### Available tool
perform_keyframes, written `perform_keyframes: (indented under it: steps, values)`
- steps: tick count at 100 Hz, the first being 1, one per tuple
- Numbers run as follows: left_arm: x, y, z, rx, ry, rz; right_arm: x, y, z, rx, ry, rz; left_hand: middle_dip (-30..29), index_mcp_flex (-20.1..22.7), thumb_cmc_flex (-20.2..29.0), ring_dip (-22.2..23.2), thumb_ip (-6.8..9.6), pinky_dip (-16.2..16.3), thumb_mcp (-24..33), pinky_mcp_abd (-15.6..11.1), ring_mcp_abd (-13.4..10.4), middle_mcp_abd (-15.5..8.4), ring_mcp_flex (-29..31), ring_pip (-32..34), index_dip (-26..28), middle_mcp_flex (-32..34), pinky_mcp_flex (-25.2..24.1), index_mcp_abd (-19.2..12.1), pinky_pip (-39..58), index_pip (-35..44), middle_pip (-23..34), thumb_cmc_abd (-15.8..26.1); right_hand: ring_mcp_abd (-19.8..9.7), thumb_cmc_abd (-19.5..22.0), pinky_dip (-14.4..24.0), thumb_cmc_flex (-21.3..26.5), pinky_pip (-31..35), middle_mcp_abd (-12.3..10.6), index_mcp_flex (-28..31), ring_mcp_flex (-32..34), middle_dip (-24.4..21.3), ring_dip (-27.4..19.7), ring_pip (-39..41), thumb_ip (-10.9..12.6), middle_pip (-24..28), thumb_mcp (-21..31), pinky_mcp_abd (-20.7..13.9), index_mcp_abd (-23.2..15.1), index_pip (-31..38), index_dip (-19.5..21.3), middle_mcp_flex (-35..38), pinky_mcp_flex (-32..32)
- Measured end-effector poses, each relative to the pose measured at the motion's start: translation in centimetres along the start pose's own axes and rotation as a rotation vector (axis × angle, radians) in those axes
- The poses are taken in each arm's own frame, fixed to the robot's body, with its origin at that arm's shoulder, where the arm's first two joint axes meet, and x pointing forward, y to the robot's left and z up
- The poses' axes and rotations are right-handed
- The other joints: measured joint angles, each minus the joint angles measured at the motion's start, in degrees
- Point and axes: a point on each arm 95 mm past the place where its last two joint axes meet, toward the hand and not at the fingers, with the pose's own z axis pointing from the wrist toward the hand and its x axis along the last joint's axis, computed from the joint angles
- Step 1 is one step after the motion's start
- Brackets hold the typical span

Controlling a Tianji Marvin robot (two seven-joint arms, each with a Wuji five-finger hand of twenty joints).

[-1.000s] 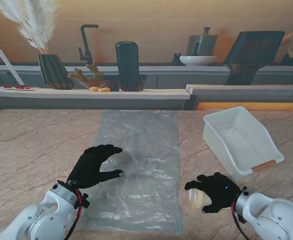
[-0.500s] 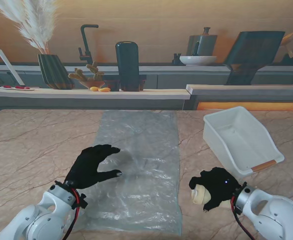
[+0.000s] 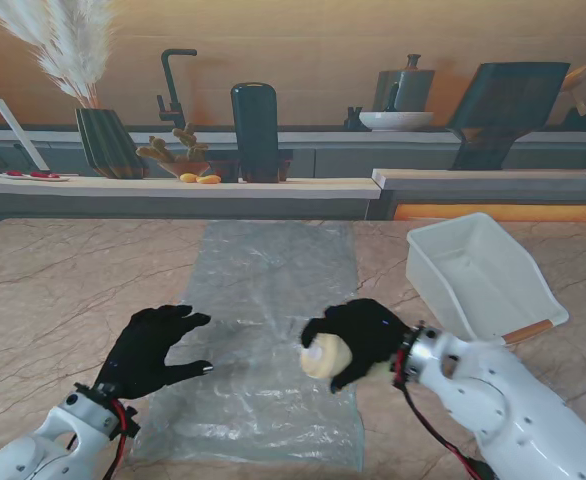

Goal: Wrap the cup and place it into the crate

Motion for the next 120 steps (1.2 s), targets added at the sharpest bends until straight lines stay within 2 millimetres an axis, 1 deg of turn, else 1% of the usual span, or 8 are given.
perform_keyframes:
  steps: [36, 79, 90, 97, 103, 108, 115, 120]
  values:
    - [-2.8, -0.1, -3.4, -0.014, -0.089, 0.076, 1.7, -1.9, 8.9, 0.154, 0.103, 0.065, 0.00, 0.03, 0.00, 0.07, 0.00, -0.12, 0.00, 0.00, 0.00, 0.00, 0.63, 0.00, 2.78, 0.00, 0.48, 0.90, 0.46, 0.60, 0.00, -0.12, 0.00, 0.00, 0.01, 0.00, 0.06, 0.16, 0.03, 0.00, 0.01, 0.00, 0.09, -0.01, 0.24, -0.01, 0.01, 0.00, 0.00, 0.00, 0.00, 0.01]
    - [-3.8, 0.4, -5.1, 0.005, -0.131, 0.095, 3.8, -3.7, 13.9, 0.301, 0.153, 0.099, 0.10, 0.69, 0.90, 0.63, 0.00, -0.12, 0.19, -0.01, 0.00, 0.00, 1.32, 0.03, 4.47, 0.61, 0.73, 0.90, 0.46, 1.48, 0.00, -1.44, 0.00, 0.00, 0.03, 0.00, 0.07, 0.20, 0.04, -0.10, 0.01, 0.01, 0.12, -0.01, 0.35, -0.01, 0.01, 0.00, 0.00, -1.01, -0.20, -0.17]
    - [-4.4, 0.2, -5.8, -0.066, -0.142, 0.160, 4.4, -4.4, 14.5, 0.370, 0.138, 0.097, 0.12, 0.70, 1.50, 0.68, 0.00, -0.12, 1.63, -0.03, 0.00, 0.00, 1.64, 0.05, 6.98, 1.33, 1.36, 0.90, 0.48, 4.05, 0.12, -2.67, 0.85, 1.60, -0.72, 2.21, -1.49, 0.37, -3.01, -4.90, -0.91, 0.01, -0.06, 0.24, 1.29, 0.02, -0.01, 0.60, 0.46, -2.41, -6.63, -4.85]
    - [-4.6, 0.1, -6.2, -0.094, -0.150, 0.171, 4.7, -4.9, 14.6, 0.421, 0.125, 0.081, 0.12, 0.70, 1.49, 0.76, 0.00, -0.12, 3.28, -0.03, 0.00, 0.00, 1.71, 0.09, 7.98, 1.33, 1.61, 0.90, 1.34, 4.95, 0.12, -2.75, 0.90, 4.69, -2.04, 2.50, -4.40, 0.93, -6.46, -8.56, -2.31, -0.48, -1.26, 5.92, 1.39, 0.13, -0.71, 2.12, 0.26, -2.47, -11.40, -8.38]
    - [-4.6, 0.0, -6.6, -0.104, -0.146, 0.172, 4.9, -5.3, 14.7, 0.448, 0.113, 0.069, 1.14, 0.69, -1.59, 1.40, 0.00, 1.76, 12.55, -0.04, 0.00, 0.00, 2.29, 0.21, 9.37, 2.01, 2.16, 0.90, 2.79, 5.04, 0.21, -6.11, 0.73, 6.78, -3.29, 2.50, -7.10, 2.13, -9.10, -11.51, -3.61, -1.84, -2.18, 9.98, 0.92, 1.25, -1.42, 3.94, -0.26, -1.23, -14.97, -12.28]
    - [-4.6, 0.0, -6.8, -0.114, -0.130, 0.170, 4.9, -5.4, 14.8, 0.461, 0.105, 0.063, 1.26, 0.68, -3.19, 1.71, 0.00, 3.33, 17.51, 0.10, 0.00, 0.00, 2.32, 0.75, 9.45, 2.61, 2.38, 0.90, 4.76, 5.07, 0.20, -6.95, 0.57, 7.25, -4.03, 2.40, -10.46, 2.80, -10.81, -13.36, -4.78, -3.26, -3.98, 11.23, -0.85, 3.94, -1.53, 4.80, -1.08, -0.74, -17.49, -16.35]
    - [-4.4, 0.0, -7.0, -0.148, -0.084, 0.167, 5.0, -5.5, 14.9, 0.470, 0.103, 0.060, 3.05, 0.43, -5.17, 2.83, 0.00, 5.57, 22.08, 0.11, -0.59, -0.67, 2.33, 1.71, 9.45, 2.61, 2.38, 0.90, 6.58, 5.11, 0.47, -7.73, -2.17, 8.72, -5.49, 2.33, -15.21, 2.72, -13.61, -16.63, -6.53, -5.71, -8.23, 13.76, -3.64, 5.36, -2.20, 6.54, -2.43, -0.76, -21.34, -20.89]
    - [-4.1, 0.0, -7.0, -0.164, -0.052, 0.171, 5.0, -5.5, 14.9, 0.472, 0.103, 0.057, 3.86, -1.56, -6.59, 3.93, 0.00, 7.51, 24.15, 0.11, -0.92, -0.76, 2.34, 2.41, 9.33, 2.49, 2.21, 0.90, 8.30, 5.30, 1.40, -9.05, -2.31, 9.61, -6.05, 1.97, -17.99, 2.42, -14.79, -18.23, -7.55, -6.83, -10.99, 13.78, -5.17, 5.79, -2.20, 7.23, -3.71, -1.25, -22.71, -22.40]
